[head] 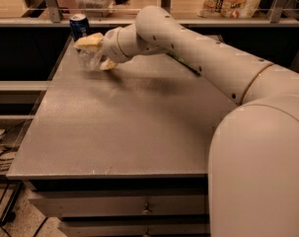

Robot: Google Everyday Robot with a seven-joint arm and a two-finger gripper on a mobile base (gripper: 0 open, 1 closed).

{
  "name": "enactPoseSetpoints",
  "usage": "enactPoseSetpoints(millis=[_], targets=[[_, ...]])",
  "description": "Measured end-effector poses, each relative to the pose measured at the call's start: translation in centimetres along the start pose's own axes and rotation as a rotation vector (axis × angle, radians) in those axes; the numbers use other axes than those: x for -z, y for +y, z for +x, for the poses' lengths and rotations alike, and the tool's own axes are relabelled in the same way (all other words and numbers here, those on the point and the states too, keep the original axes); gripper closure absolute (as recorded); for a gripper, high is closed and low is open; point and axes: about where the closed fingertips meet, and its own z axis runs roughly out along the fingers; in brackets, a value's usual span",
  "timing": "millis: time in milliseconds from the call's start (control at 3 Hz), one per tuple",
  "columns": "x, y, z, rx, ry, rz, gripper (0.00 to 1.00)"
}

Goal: Move water bottle near pepsi can

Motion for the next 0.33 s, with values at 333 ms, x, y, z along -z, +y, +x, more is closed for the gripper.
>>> enactPoseSetpoints(millis=[333], targets=[[-0.07, 0.01, 0.05, 0.0, 0.001, 0.0, 0.0]])
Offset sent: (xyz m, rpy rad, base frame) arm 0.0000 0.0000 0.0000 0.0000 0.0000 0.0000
